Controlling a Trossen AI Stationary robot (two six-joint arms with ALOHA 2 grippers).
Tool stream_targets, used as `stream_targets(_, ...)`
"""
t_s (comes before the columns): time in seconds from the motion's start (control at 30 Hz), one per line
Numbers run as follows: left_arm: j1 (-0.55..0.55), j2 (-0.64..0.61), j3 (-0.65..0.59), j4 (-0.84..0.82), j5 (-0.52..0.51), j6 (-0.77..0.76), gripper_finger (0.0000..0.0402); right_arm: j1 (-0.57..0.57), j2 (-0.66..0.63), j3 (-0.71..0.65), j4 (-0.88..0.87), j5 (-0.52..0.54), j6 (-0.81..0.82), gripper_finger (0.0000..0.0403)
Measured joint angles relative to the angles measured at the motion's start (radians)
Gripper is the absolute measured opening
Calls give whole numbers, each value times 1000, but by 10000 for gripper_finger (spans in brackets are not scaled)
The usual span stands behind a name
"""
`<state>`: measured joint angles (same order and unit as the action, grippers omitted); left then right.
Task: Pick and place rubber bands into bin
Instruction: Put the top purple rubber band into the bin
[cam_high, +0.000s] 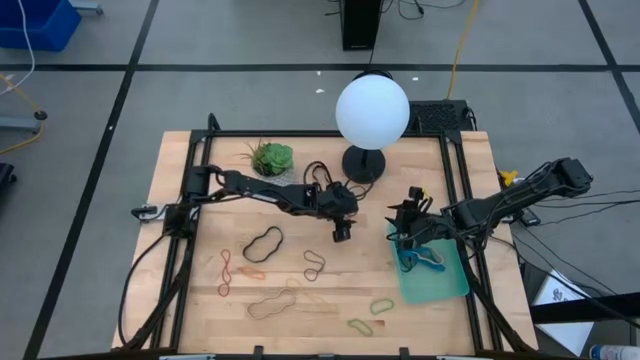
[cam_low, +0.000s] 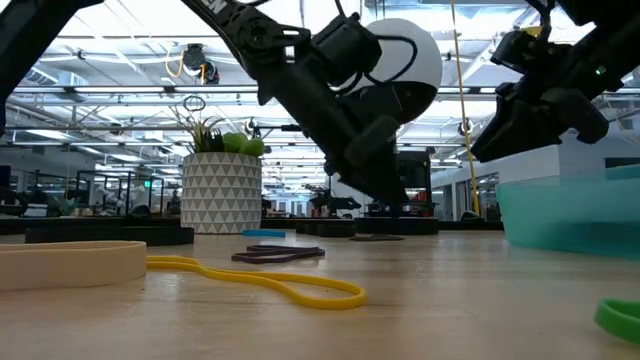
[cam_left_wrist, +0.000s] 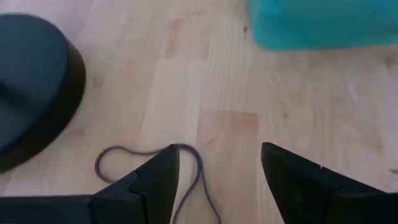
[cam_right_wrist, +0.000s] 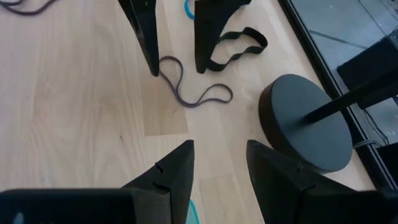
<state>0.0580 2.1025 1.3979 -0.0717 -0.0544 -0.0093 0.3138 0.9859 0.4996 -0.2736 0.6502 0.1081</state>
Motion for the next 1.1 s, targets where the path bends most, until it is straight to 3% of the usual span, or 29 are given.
stream_targets(0.23, 7, 49, 0, -32, -67, -5, 207, 0, -3, -1, 23, 0, -16, 141)
stream_targets(0.53, 16, 101, 5, -33, -37, -52, 179, 0, -14, -1, 22, 0, -9, 141)
stream_targets(1.1, 10, 108, 2, -26, -35, -56, 15, 1, -14, -1, 15, -1, -9, 141)
